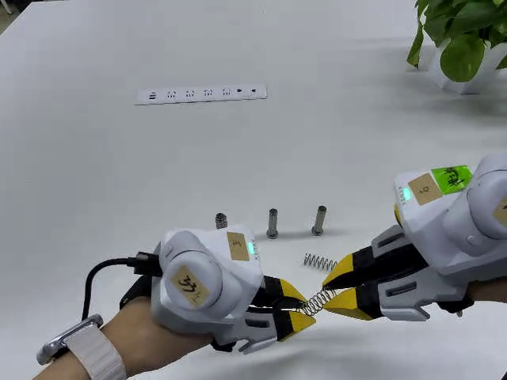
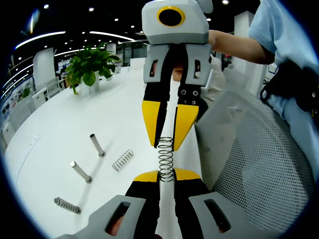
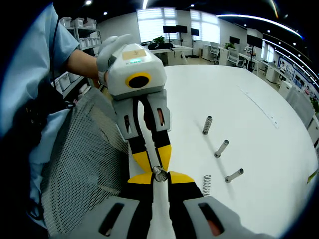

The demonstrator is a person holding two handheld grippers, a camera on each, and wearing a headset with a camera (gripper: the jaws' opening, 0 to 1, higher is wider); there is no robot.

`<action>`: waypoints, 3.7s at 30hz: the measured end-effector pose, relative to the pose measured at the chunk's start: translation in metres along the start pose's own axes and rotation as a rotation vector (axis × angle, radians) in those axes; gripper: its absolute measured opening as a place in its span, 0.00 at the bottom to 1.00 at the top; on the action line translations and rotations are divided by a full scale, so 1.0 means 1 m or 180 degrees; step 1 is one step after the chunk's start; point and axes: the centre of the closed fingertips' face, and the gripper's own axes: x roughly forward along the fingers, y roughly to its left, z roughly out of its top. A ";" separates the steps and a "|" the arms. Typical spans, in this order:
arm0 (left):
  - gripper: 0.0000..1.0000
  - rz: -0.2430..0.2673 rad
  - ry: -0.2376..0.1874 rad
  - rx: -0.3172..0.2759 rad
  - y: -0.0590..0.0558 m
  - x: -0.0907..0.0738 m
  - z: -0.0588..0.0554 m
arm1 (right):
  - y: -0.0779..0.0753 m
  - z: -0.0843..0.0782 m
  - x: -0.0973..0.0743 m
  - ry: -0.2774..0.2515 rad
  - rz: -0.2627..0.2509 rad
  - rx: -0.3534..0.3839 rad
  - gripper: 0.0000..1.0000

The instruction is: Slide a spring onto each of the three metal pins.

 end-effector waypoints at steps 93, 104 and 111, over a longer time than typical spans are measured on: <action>0.78 0.1307 -0.0566 -0.1131 0.050 -0.058 -0.023 | -0.035 -0.001 0.000 0.0814 0.0367 -0.0556 0.12; 1.00 0.1563 -0.0552 -0.1255 0.060 -0.066 -0.038 | -0.061 0.009 0.000 0.0939 0.0292 -0.0742 0.12; 1.00 0.1633 -0.0584 -0.1326 0.066 -0.072 -0.044 | -0.077 0.015 0.001 0.1049 0.0253 -0.0867 0.12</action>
